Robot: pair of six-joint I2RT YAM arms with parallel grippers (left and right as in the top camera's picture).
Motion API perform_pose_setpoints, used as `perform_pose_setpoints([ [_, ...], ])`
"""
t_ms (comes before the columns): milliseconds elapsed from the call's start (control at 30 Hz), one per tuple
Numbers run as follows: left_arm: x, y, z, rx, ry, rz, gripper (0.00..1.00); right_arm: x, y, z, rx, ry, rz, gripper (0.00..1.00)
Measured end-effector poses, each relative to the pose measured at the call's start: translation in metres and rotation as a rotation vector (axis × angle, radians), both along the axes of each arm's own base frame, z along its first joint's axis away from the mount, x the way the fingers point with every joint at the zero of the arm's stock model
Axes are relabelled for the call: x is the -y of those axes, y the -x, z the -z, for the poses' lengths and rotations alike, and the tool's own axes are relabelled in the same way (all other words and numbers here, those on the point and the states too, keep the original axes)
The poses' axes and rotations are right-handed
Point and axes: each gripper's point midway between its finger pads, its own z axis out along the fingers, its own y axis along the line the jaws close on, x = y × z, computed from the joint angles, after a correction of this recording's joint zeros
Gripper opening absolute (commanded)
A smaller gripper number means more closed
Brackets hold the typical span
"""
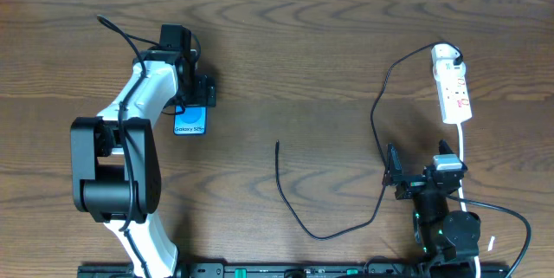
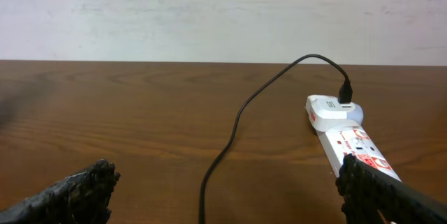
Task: Plug charger to phone and switch on socket
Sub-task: 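Lower the left gripper onto the phone's bottom edge, then close the left gripper on the phone's bottom end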
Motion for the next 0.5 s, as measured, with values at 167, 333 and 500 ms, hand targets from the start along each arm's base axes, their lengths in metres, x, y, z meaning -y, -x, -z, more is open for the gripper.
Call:
perform_pose_setpoints([
  [167,0.000,-0.002,0.000,0.007,0.000,0.000,0.93,0.000,0.000,0.000,0.000,0.000,0.000,0.99],
  [333,0.000,-0.001,0.001,0.005,0.000,0.000,0.93,0.000,0.000,0.000,0.000,0.000,0.000,0.99],
  [500,0.000,0.003,0.018,-0.039,-0.001,-0.001,0.93,0.000,0.000,0.000,0.000,0.000,0.000,0.99],
])
